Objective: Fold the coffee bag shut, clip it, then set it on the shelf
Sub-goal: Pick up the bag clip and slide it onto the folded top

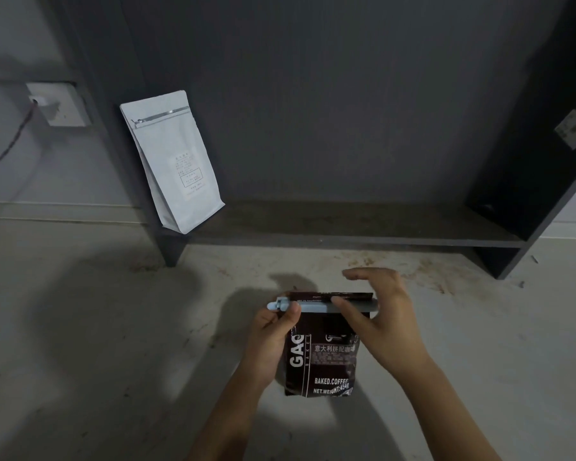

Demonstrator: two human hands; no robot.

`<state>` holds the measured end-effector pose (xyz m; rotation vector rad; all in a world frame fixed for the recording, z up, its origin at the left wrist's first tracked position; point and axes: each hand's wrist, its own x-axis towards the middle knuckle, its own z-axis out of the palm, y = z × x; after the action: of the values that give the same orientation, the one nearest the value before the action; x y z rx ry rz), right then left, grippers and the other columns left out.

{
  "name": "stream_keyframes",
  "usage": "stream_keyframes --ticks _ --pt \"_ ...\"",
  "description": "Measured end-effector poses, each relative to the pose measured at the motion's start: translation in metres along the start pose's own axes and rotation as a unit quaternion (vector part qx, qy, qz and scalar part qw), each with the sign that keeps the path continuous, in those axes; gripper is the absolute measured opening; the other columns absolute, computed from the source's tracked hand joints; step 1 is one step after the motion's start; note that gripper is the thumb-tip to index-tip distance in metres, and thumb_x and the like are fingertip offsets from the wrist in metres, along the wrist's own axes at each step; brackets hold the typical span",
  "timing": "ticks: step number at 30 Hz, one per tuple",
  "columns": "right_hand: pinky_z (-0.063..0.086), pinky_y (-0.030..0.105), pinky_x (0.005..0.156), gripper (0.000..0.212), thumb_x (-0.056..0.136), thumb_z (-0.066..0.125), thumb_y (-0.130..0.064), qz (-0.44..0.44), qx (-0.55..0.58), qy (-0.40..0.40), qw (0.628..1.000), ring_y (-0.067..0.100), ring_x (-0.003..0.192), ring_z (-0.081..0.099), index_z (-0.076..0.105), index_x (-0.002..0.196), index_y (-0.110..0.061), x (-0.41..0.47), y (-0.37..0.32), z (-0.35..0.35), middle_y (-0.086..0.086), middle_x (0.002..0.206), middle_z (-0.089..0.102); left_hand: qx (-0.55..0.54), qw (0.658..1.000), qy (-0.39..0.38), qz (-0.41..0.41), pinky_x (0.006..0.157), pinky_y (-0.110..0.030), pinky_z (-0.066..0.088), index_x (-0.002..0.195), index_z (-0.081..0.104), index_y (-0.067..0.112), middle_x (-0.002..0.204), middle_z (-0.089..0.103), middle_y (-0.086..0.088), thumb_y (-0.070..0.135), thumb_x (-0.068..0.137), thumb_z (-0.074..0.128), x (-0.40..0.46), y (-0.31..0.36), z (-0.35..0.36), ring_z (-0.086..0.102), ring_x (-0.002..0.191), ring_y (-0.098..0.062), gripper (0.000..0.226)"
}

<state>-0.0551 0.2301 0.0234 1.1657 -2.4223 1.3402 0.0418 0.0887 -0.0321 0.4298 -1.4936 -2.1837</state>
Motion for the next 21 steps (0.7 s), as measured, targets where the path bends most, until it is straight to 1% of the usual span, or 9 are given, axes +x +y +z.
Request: stream_keyframes --ticks 1,2,4,5,7,10,14,17,21 --pt "0.03 0.024 0.09 0.038 0.074 0.057 -0.052 -0.029 -0.058 -0.026 0.998 0.005 0.103 0.045 0.059 0.104 -0.028 0.004 -0.002 0.001 -0.018 0.101 0.058 -0.01 1.0 -0.002 0.0 0.062 -0.027 0.056 0.097 0.063 -0.004 0.079 0.074 -0.008 0.047 0.063 0.076 0.0 0.001 0.001 0.07 0.076 -0.024 0.063" --pt "0.027 0.028 0.089 0.043 0.073 0.05 -0.057 -0.046 -0.105 -0.055 0.992 0.008 0.102 0.047 0.061 0.102 -0.027 0.007 -0.005 0.004 -0.015 0.098 0.061 -0.022 1.0 -0.003 -0.002 0.061 -0.026 0.056 0.1 0.061 -0.007 0.078 0.074 -0.007 0.041 0.069 0.073 -0.001 0.003 0.002 0.07 0.074 -0.022 0.058" --pt "0.027 0.031 0.085 0.047 0.073 0.039 -0.06 -0.049 -0.151 -0.096 0.983 0.014 0.095 0.054 0.063 0.095 -0.027 0.01 -0.008 0.014 -0.009 0.089 0.068 -0.03 1.0 -0.003 -0.001 0.06 -0.024 0.056 0.104 0.056 -0.012 0.077 0.074 -0.007 0.027 0.08 0.062 -0.002 0.005 0.004 0.071 0.073 -0.02 0.046" --pt "0.029 0.032 0.081 0.046 0.073 0.038 -0.059 -0.047 -0.158 -0.096 0.982 0.018 0.09 0.057 0.063 0.091 -0.025 0.01 -0.009 0.02 -0.007 0.085 0.069 -0.024 1.0 -0.001 0.002 0.059 -0.024 0.056 0.103 0.056 -0.012 0.075 0.074 -0.006 0.023 0.082 0.059 -0.003 0.005 0.003 0.07 0.072 -0.019 0.042" --pt "0.032 0.033 0.075 0.039 0.074 0.043 -0.053 -0.048 -0.162 -0.074 0.983 0.021 0.083 0.058 0.064 0.086 -0.023 0.009 -0.009 0.027 -0.005 0.08 0.07 -0.013 1.0 0.003 0.006 0.057 -0.022 0.055 0.098 0.059 -0.008 0.071 0.074 -0.003 0.021 0.079 0.053 -0.004 0.007 0.003 0.07 0.069 -0.016 0.035" --pt "0.034 0.034 0.072 0.027 0.072 0.055 -0.045 -0.052 -0.173 -0.047 0.982 0.023 0.08 0.058 0.064 0.083 -0.022 0.009 -0.008 0.031 -0.003 0.077 0.07 0.005 1.0 0.021 0.015 0.058 -0.022 0.055 0.093 0.063 -0.002 0.07 0.074 -0.003 0.021 0.079 0.051 -0.003 0.006 0.005 0.07 0.068 -0.016 0.029" --pt "0.033 0.032 0.07 0.026 0.072 0.055 -0.046 -0.051 -0.175 -0.028 0.983 0.022 0.078 0.059 0.063 0.081 -0.023 0.009 -0.005 0.033 -0.005 0.074 0.069 -0.015 0.999 0.031 0.026 0.058 -0.022 0.055 0.094 0.061 -0.006 0.07 0.073 -0.004 0.017 0.084 0.057 -0.002 0.004 0.008 0.07 0.067 -0.017 0.025" --pt "0.036 0.034 0.069 0.025 0.071 0.055 -0.045 -0.048 -0.168 -0.023 0.984 0.021 0.076 0.059 0.063 0.079 -0.023 0.008 -0.004 0.033 -0.006 0.072 0.069 -0.022 0.999 0.034 0.036 0.059 -0.023 0.055 0.099 0.057 -0.012 0.072 0.073 -0.005 0.018 0.082 0.052 -0.002 0.002 0.009 0.07 0.069 -0.018 0.035" --pt "0.037 0.034 0.07 0.022 0.07 0.058 -0.043 -0.04 -0.154 -0.02 0.987 0.021 0.076 0.058 0.063 0.078 -0.023 0.007 -0.005 0.034 -0.006 0.072 0.069 -0.037 0.998 0.039 0.043 0.058 -0.022 0.055 0.093 0.06 -0.008 0.07 0.073 -0.006 0.015 0.084 0.054 -0.003 0.001 0.011 0.07 0.068 -0.018 0.025"
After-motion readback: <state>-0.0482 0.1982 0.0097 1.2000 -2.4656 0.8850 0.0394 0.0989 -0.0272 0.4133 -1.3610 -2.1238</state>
